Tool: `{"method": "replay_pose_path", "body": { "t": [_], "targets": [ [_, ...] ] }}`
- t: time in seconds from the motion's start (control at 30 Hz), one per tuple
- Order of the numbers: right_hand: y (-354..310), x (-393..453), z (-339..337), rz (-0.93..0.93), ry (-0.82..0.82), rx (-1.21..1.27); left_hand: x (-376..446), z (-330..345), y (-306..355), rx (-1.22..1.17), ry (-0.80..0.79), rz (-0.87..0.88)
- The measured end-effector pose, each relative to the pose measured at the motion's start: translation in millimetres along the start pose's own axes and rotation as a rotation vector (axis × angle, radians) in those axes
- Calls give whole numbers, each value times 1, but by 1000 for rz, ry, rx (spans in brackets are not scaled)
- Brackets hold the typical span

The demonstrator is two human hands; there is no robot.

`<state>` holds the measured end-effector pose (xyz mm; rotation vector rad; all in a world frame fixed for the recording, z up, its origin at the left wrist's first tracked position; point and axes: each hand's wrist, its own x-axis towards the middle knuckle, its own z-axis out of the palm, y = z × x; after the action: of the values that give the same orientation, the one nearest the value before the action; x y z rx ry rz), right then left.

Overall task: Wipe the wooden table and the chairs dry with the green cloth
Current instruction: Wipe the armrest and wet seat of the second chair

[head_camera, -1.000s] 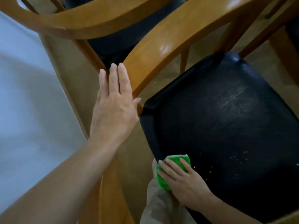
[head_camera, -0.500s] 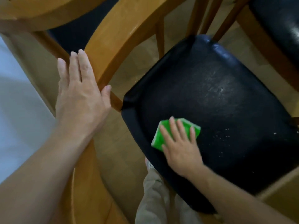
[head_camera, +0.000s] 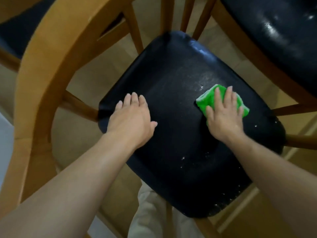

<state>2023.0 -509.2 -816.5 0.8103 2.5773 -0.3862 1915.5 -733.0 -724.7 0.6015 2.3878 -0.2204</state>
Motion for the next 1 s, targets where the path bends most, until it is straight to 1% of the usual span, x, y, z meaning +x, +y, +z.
{"method": "replay_pose_path", "body": {
  "t": [0.07, 0.1, 0.17, 0.23, 0.33, 0.37, 0.4, 0.43, 0.5, 0.57, 0.63, 0.7, 0.77, 0.83, 0.9, 1.0],
  "targets": [
    [-26, -40, 26, 21, -8, 3, 8, 15, 6, 20, -91, -4],
    [-41, -65, 40, -10, -33, 5, 12, 20, 9, 41, -117, -1],
    [-69, -120, 66, -114, -96, -5, 15, 30, 15, 96, -132, 30],
    [-86, -157, 80, -180, -109, 4, 19, 35, 21, 152, -116, 77],
    [-83, -158, 76, -196, -164, 67, 26, 37, 30, 256, -89, 151],
    [-73, -148, 73, -239, -137, 60, 28, 36, 33, 294, -83, 179],
    [-58, -135, 68, -254, -75, 51, 31, 36, 36, 325, -83, 201],
    [-39, -117, 63, -211, -19, 61, 35, 36, 39, 343, -94, 213],
    [6, -67, 45, -5, 78, 84, 40, 38, 44, 358, -129, 210],
    [46, -20, 15, 236, 56, 153, 43, 41, 49, 374, -149, 194],
    [61, -3, -1, 368, 27, 232, 45, 42, 54, 407, -156, 180],
    [44, -19, 8, 396, 44, 223, 45, 42, 59, 437, -158, 172],
    [4, -57, 31, 380, 18, 212, 46, 42, 62, 451, -149, 171],
    [-39, -107, 55, 293, -61, 190, 48, 41, 63, 454, -160, 174],
    [-66, -149, 70, 197, -87, 128, 49, 40, 63, 440, -187, 179],
    [-70, -167, 76, 146, -131, 122, 51, 40, 61, 401, -194, 180]
  ]
}}
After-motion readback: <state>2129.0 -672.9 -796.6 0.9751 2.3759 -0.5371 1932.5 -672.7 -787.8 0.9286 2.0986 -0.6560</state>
